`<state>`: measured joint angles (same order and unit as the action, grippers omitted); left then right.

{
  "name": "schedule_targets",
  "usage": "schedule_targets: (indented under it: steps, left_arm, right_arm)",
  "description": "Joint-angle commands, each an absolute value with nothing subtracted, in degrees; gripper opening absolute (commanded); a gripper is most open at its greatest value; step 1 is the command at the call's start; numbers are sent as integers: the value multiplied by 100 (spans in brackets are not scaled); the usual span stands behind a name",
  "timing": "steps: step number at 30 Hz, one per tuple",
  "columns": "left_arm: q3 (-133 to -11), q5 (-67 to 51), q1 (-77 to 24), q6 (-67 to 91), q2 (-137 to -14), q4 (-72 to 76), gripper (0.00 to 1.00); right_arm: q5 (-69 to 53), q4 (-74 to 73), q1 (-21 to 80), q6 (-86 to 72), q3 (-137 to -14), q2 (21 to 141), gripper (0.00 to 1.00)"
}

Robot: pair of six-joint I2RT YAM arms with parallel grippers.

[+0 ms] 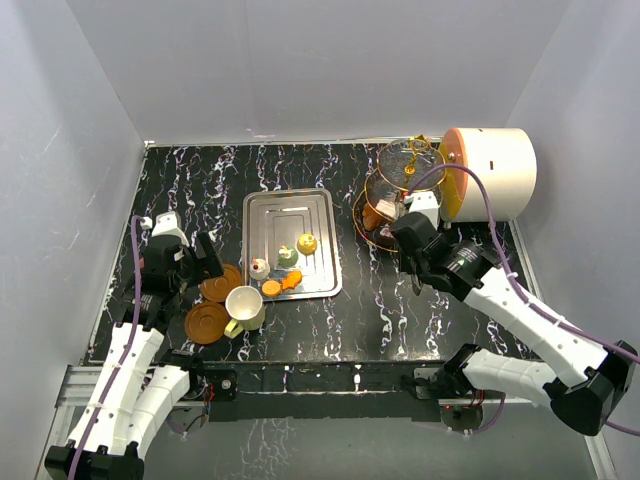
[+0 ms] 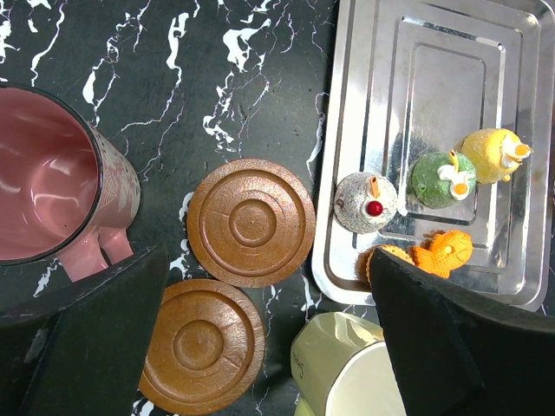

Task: Serve the afternoon tea
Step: Adjust the desert at the desert table.

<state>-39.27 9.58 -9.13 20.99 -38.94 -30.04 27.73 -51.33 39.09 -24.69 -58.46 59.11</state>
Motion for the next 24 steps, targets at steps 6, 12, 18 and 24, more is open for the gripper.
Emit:
schedule_targets:
  steps: [6, 12, 18, 24]
  left_arm:
    - [-3989, 853, -923, 2039, -3832, -2974, 99]
    - [-3989, 893, -922, 2048, -3832, -2988, 99]
    - [-3994, 913, -923, 2056, -3849, -2993, 99]
    - [-3998, 900, -923, 2057, -3847, -2997, 99]
  right_arm:
    - [4671, -5381, 4460, -2894, -6210, 6053, 22]
    - [5135, -4949, 4533, -2851, -6196, 6145, 22]
    - [5187, -4718, 4674, -2677, -5959, 6440, 22]
    - [4951, -5025, 4935, -2721, -5944, 6512, 26]
